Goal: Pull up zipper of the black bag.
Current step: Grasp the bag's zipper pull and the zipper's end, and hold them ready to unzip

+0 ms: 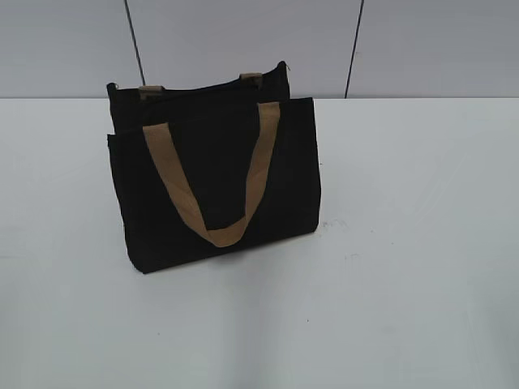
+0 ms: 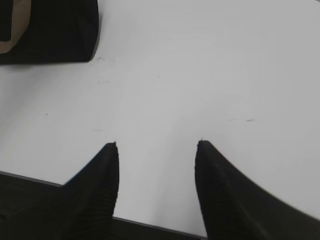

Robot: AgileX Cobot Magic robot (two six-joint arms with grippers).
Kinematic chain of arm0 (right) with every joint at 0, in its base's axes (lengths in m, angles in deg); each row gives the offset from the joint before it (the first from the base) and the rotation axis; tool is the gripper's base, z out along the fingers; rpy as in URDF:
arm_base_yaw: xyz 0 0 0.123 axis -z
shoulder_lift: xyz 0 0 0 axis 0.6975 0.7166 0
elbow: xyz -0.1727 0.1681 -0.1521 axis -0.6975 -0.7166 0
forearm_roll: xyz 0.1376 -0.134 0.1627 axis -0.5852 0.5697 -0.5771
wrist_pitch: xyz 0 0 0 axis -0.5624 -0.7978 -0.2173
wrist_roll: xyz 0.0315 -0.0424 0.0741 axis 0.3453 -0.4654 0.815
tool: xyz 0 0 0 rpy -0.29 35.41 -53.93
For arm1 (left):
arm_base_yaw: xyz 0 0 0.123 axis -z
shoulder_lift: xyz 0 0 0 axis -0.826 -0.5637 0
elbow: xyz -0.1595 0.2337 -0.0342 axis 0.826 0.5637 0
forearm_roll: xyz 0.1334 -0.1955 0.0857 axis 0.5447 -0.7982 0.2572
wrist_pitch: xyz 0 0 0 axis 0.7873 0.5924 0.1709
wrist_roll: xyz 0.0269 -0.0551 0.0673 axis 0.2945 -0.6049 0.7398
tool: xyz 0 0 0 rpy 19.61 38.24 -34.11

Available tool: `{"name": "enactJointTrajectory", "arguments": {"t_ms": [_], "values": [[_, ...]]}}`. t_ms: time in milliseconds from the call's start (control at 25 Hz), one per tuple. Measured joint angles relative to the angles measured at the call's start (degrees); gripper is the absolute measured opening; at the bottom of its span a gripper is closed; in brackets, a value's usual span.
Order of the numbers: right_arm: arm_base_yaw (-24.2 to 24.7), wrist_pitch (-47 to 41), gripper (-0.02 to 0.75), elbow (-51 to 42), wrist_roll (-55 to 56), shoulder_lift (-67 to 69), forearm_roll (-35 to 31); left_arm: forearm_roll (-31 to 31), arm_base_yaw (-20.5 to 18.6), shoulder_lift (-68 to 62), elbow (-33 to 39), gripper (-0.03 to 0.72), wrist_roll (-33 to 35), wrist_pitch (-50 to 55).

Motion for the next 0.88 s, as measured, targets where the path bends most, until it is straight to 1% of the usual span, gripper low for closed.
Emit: {"name": "enactJointTrajectory", "arguments": {"t_ms": [880], "values": [[0.0,0.0,0.389,0.0,0.0,0.0,0.0,0.14,0.0,0.0,0.0,0.239,0.0,0.0]]}}
